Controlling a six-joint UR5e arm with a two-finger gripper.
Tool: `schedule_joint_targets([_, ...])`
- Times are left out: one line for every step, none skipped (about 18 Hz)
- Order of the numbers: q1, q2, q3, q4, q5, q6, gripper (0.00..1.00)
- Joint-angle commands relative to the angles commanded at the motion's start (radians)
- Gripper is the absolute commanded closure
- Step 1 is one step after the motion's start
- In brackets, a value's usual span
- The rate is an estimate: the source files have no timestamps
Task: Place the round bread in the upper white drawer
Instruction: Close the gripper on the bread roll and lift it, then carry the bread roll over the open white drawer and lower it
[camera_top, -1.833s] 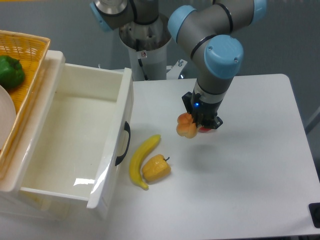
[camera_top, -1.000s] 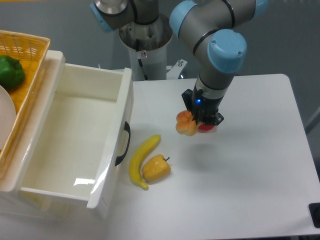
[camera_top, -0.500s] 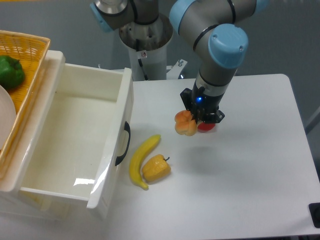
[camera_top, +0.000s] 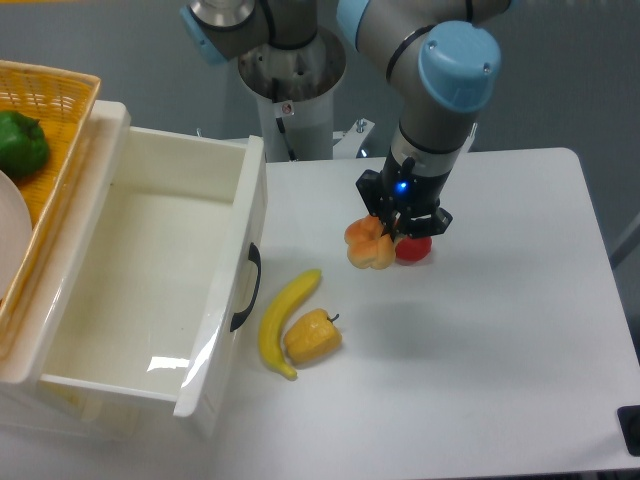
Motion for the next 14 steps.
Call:
schedule_joint_targets([-0.002,0.006,0.000,0.001,-0.021,-0.020,0.87])
schedule_joint_targets([-0.002,0.017,0.000,0.001,-0.046,-0.050,0.87])
schedule_joint_targets([-0.003,0.029,0.000,0.001,-0.069,-0.084,0.86])
schedule_joint_targets([-0.002,0.040,0.000,0.001,-0.087,-0.118,0.86])
schedule_joint_targets([0.000,0.045,0.000,0.001,-0.107,-0.150,0.86])
schedule_joint_targets([0.000,0.052,0.000,0.001,-0.123,-0.176,0.86])
schedule_joint_targets([-0.002,0.060,0.000,0.001,-0.137,-0.202,0.85])
schedule_joint_targets([0.000,0.071,0.000,0.001,-0.152,-0.238,0.85])
schedule_joint_targets([0.000,0.084,0.000,0.003,-0.172,-0.274,0.85])
schedule_joint_targets([0.000,0.097,-0.001,0.003,-0.183,-0.304,0.85])
schedule_joint_targets([-0.005,0.124,-0.009,0.001,-0.189,-0.319,0.85])
schedule_joint_targets([-0.006,0.140,-0.014,-0.002,-0.190,-0.322,0.85])
schedule_joint_targets([-0.009,0.146,-0.017,-0.005,-0.195,-0.347,0.85])
schedule_joint_targets([-0.011,0.149,-0.017,-0.003,-0.210,-0.380,0.85])
